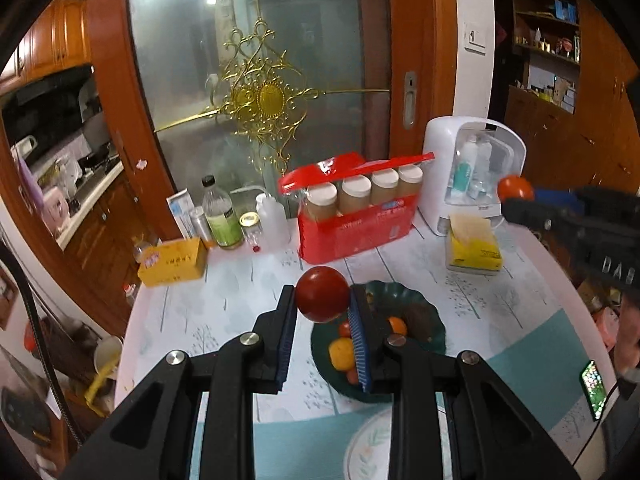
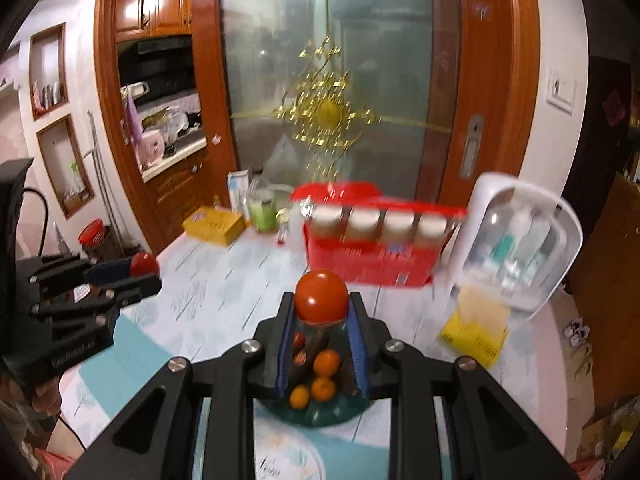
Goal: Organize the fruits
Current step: 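Carry both tomatoes to the green plate and release both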
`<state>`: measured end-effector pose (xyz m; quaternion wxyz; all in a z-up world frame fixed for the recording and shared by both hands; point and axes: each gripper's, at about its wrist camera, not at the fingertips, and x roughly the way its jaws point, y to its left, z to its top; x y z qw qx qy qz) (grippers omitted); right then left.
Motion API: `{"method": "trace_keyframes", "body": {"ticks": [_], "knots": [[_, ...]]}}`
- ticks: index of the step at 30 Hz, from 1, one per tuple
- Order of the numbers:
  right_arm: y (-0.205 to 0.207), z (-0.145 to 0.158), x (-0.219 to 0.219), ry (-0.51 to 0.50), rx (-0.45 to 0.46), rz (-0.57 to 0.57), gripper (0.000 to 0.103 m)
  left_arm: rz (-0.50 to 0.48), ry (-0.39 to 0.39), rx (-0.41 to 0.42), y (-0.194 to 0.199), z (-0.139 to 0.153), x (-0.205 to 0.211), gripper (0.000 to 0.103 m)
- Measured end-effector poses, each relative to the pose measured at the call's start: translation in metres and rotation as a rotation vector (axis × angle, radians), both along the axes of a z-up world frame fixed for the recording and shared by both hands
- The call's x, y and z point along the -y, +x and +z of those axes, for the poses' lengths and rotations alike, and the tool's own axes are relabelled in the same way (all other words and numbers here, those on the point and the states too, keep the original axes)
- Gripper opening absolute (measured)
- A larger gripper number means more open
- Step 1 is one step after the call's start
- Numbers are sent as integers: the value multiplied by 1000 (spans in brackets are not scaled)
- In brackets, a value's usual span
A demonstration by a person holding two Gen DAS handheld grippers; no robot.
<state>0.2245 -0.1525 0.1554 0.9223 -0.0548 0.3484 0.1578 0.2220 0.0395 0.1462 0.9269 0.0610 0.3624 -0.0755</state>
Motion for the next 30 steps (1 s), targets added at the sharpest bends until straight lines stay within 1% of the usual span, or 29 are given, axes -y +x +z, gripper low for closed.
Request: {"method": "trace_keyframes", "body": {"ticks": [3,7,10,16,23,28,30], "knots": [[22,-1,-1,-3,-7,-19,25,5,6,-36,20,-11,1,24],[46,-21,-3,3,-54,-31,26,17,4,-114,50,-44,6,24],[62,-50,-5,-13,-105,-34,26,21,0,-164,73,-69,9,24],[88,-112,-6,-39,-198,-42,26,25,5,-236,112,-117,18,24],[118,-182,4,-30,-303,-68,26,11,4,-339,154,-186,35,24],[136,-229,7,-39,-375,-76,26,-4,13,-410,174,-233,47,24],[140,-243,8,-39,-397,-78,26,-7,16,-435,179,-250,50,24]]}}
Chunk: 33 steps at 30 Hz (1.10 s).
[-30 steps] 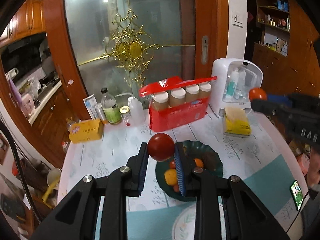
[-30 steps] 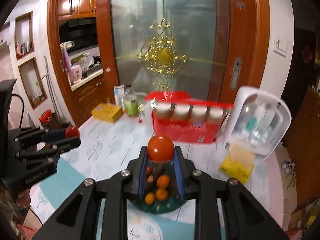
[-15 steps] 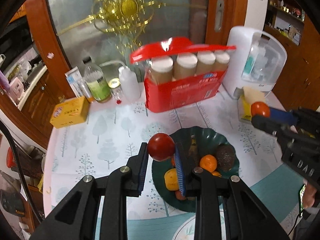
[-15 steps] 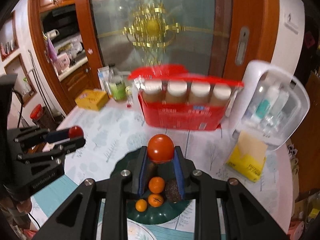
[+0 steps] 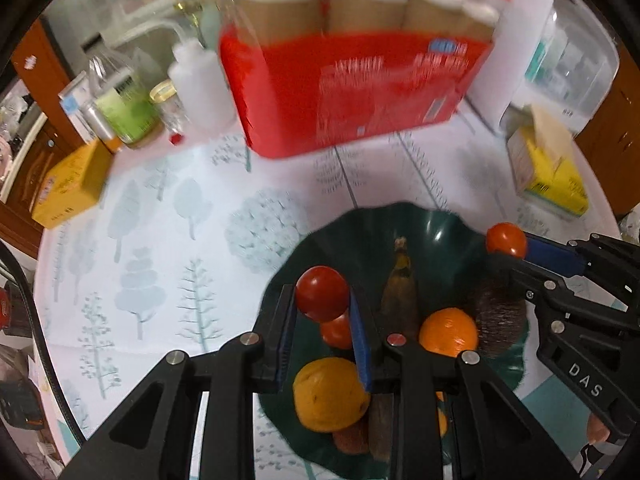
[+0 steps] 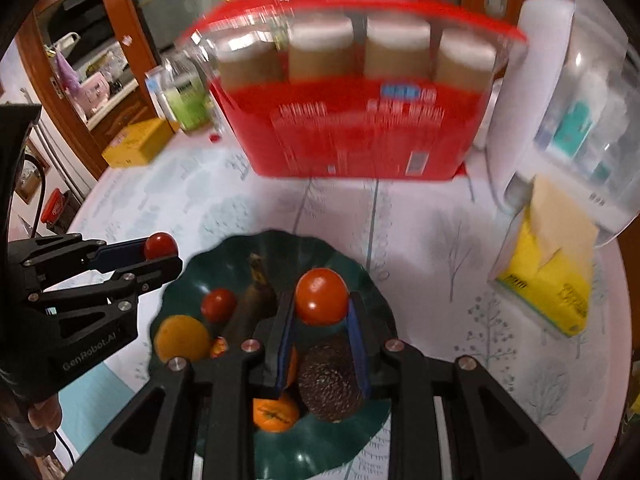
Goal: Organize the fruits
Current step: 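Carry both tomatoes to the green plate and release both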
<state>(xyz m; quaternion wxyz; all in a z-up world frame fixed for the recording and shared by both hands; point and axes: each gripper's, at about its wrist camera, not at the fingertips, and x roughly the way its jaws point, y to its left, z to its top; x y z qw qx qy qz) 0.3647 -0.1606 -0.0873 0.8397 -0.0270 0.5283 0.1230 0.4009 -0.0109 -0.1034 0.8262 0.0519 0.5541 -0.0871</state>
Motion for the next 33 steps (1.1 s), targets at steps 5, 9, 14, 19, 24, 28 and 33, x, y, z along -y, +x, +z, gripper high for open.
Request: {"method": "trace_keyframes", "body": {"ticks": [5,9,14,19,24,28,33], "knots": [[6,-30,-4,-4,-49,15,26,1,-3,-47,8,-29,3,25],[5,-38,-11,-25,-47,34,30,5,-23,-57,7,-31,-1,43],[1,-28,-6,33,-33,11,33,14,-31,-9,-3,-9,-8,59],[-14,-7,-3,35,39,-6,33,36,-40,31,-20,14,-17,67],[-44,17,-6,46,87,11,33,38,-67,78,-56,46,-25,71],[-77,39,-7,58,111,5,33,23,-60,123,-96,73,-31,74],[-119,64,-5,108,122,-3,33,1,-80,168,-147,103,-37,75]]}}
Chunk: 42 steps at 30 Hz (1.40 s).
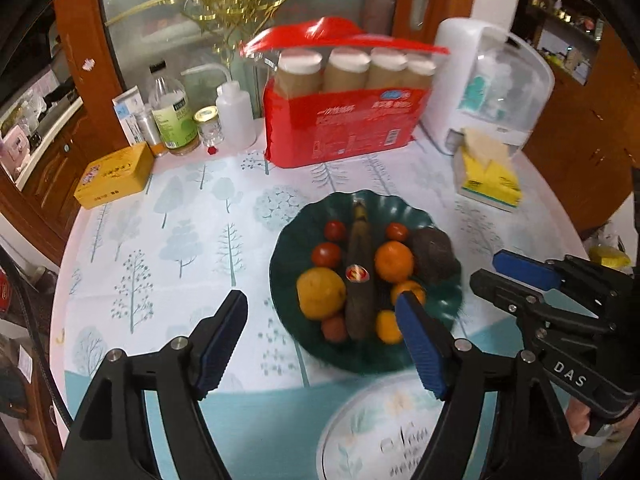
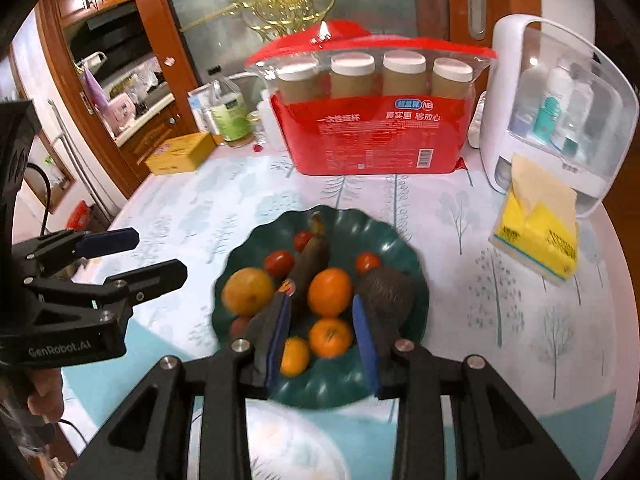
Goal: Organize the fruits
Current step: 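Carry both tomatoes to the green plate and release both, then move the right tool to the last lychee and grasp it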
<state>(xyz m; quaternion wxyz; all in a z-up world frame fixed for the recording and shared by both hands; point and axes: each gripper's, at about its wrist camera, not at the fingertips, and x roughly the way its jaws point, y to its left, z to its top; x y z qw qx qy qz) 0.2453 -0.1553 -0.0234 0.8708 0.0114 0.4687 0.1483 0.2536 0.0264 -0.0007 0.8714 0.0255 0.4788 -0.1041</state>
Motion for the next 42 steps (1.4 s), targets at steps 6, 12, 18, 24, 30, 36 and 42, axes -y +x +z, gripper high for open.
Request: {"method": "trace_keyframes", "body": {"ticks": [6,12,18,24,30,36,42], "knots": [[-53,22,-4,-1,23,-1,33,-12,-19,67,-56,29,-6,81],[-106,36,-10,-14,47,6,33,-6,-8,123,-111,38,-19,82],[-152,40,-18,-25,59,9,34,33,-9,135,-151,28,-41,85],[-182,27,-31,-36,40,13,36,68,32,88,-180,-2,-62,85],[-206,1,-45,-66,-4,12,36,48,87,23,-196,-37,-73,85],[-218,-29,-59,-60,-71,8,36,23,87,-34,-202,-64,-77,85],[-223,-61,-78,-39,-155,21,36,16,80,-90,-209,-89,-81,85]]}}
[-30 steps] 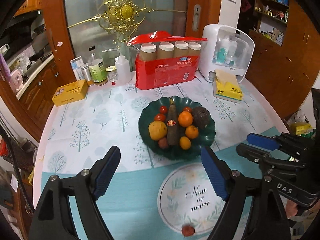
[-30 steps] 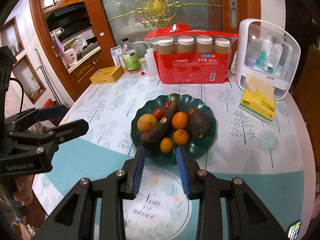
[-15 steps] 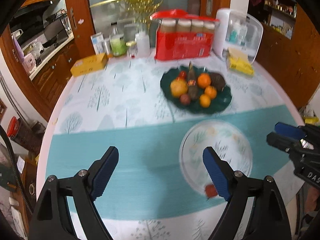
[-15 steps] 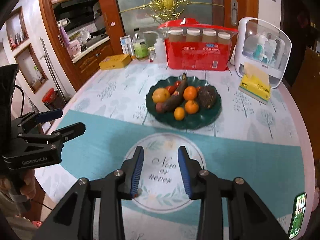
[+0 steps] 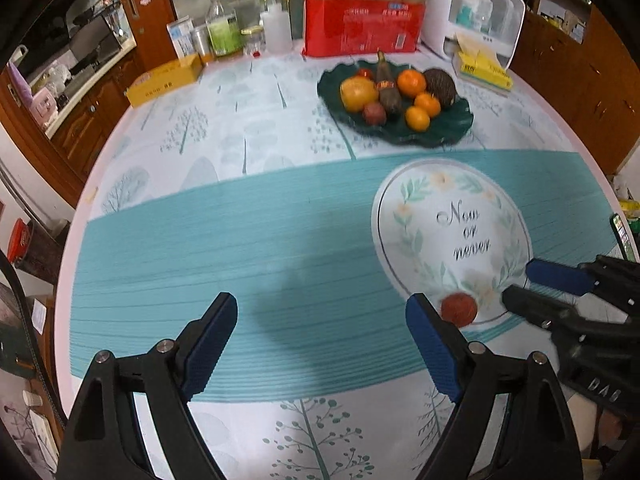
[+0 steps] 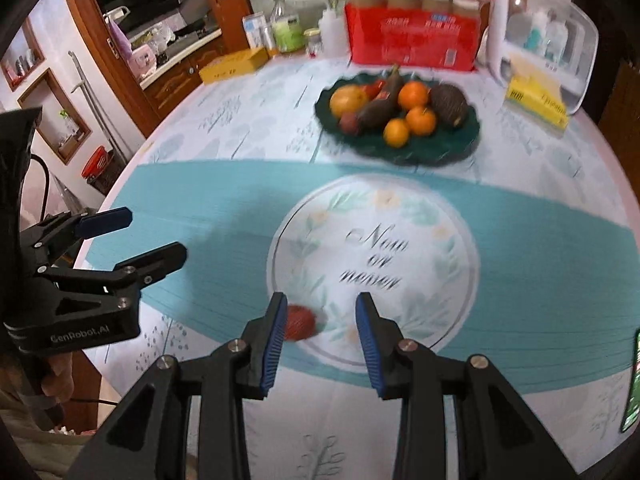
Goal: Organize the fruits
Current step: 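Move the right tool to the last lychee and grasp it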
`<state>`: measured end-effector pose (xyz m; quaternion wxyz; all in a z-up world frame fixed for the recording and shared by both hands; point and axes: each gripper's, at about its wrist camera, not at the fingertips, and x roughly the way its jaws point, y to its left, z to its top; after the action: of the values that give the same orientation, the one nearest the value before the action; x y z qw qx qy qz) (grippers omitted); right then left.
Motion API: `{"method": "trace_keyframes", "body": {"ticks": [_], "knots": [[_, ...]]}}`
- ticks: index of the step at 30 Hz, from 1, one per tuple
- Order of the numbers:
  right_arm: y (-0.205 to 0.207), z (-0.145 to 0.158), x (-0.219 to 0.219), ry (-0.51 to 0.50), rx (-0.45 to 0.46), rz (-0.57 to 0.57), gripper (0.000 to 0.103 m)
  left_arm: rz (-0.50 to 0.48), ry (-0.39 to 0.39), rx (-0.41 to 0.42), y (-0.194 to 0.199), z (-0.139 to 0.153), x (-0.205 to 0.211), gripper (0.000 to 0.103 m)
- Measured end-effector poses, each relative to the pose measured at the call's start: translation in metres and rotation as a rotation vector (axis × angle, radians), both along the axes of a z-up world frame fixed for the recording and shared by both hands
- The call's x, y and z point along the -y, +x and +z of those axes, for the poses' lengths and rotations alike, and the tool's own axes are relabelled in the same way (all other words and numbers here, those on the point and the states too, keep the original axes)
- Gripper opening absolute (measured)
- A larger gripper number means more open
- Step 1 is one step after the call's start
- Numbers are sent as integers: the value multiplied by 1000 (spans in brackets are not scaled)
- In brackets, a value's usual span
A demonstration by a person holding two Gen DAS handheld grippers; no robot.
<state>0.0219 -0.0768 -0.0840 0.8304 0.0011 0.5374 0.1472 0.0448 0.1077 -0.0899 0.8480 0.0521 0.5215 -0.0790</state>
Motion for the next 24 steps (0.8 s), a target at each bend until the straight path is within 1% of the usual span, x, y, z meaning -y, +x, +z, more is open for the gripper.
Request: {"method": "trace_keyframes", "body": {"ticks": [6,9,16,24], "knots": [[-3,-28,-19,22,-74,4,36,9,-8,-42,-4,-20,-8,85],[-3,-39,-27,20,-88,3,36,19,-13,-56,-5,-28,-13,85],[1,-52,-33,15,-86,-35,36,42,-31,-100,-6,-43,-23,85],[8,-64,-28,33,-82,-91,35,59,-36,-115,-5,-51,-30,85]]}}
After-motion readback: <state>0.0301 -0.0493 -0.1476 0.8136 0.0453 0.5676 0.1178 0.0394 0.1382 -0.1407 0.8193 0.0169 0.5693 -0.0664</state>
